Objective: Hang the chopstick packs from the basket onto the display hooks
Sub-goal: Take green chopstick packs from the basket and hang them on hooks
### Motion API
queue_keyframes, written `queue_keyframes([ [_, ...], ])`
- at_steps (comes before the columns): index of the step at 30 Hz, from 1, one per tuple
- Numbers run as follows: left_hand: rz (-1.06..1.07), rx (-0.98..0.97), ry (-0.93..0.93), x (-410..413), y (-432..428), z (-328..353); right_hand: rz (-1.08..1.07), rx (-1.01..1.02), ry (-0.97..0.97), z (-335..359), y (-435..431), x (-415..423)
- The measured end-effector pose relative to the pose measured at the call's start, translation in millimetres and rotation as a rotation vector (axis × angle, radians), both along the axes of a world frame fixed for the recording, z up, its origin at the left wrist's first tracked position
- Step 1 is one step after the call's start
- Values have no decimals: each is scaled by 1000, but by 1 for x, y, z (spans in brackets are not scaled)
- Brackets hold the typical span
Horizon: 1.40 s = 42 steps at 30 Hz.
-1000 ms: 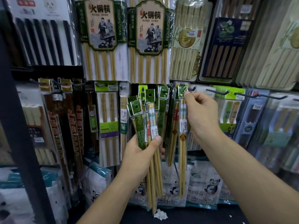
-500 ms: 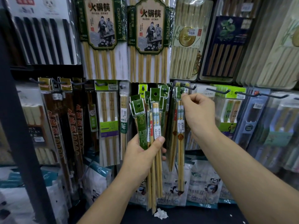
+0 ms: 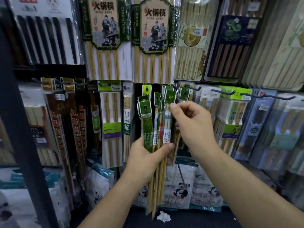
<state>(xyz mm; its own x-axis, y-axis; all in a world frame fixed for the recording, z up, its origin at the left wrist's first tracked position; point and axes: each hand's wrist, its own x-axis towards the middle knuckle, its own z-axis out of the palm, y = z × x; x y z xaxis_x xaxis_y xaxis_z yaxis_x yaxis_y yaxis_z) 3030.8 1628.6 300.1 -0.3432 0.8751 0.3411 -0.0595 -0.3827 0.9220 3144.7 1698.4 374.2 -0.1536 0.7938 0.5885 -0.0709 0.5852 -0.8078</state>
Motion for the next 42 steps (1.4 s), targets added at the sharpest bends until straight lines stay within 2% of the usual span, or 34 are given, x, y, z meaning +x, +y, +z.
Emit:
queue_keyframes([
  [7,-78,2,20,1,-2,0,34,-106,64,7,7,3],
  [11,14,7,-56,2,0,-1,-25,-174,159,17,17,8],
  [15,46,-8,-110,0,1,0,-91,-194,167,25,32,10],
  [31,72,27,-38,-2,0,2,-264,-48,52,9,41,9],
  [33,71,22,-39,-2,1,1,-201,-15,50,6,29,9],
  [37,45,41,-23,0,2,1,25,39,-95,-2,5,3],
  [40,25,67,-19,1,0,1,11,40,-131,-3,4,1],
  [42,14,89,-27,1,0,0,-1,-10,-73,1,7,2],
])
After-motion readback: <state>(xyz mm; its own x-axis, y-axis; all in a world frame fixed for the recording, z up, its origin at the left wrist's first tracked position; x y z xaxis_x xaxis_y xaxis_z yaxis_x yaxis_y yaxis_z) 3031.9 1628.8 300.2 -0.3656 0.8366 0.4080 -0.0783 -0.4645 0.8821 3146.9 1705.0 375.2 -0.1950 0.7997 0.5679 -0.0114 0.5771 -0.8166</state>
